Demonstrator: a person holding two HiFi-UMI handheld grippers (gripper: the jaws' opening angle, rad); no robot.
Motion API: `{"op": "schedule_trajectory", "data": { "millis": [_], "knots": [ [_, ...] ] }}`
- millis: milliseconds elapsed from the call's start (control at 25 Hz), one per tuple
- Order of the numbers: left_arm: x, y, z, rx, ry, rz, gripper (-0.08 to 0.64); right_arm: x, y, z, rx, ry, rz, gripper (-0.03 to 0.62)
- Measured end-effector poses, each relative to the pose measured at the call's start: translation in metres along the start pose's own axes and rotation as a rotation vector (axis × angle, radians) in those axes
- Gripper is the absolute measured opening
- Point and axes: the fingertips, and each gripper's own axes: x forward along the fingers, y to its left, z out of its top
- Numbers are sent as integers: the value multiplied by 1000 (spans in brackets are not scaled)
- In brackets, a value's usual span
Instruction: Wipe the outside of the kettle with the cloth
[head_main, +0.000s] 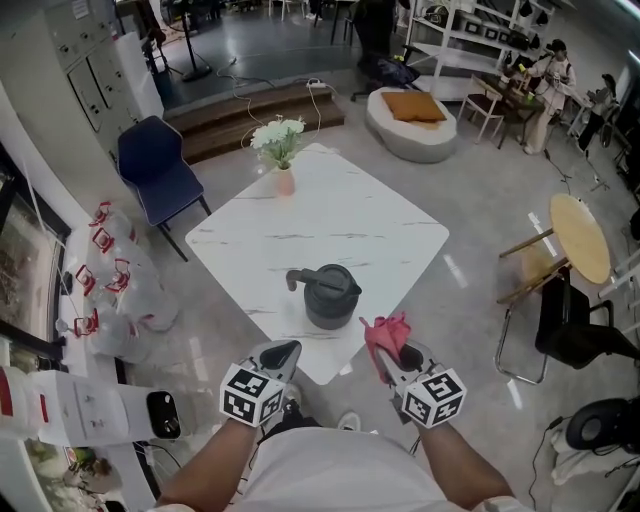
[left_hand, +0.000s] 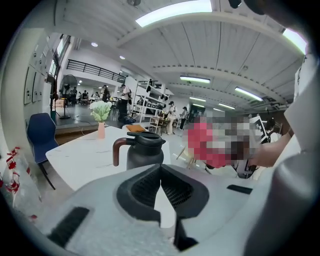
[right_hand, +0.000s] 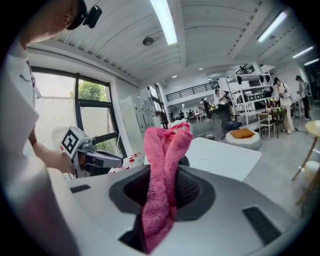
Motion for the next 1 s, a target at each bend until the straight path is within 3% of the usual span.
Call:
{"op": "schedule_trajectory", "data": {
  "millis": [400,1000],
  "knots": [
    [-10,-1,13,47,-39,64,0,-5,8,-12,-30,14,43,106],
    [-12,-10,13,50,-34,53,0,-5,13,-21,-40,33,64,106]
  ]
}}
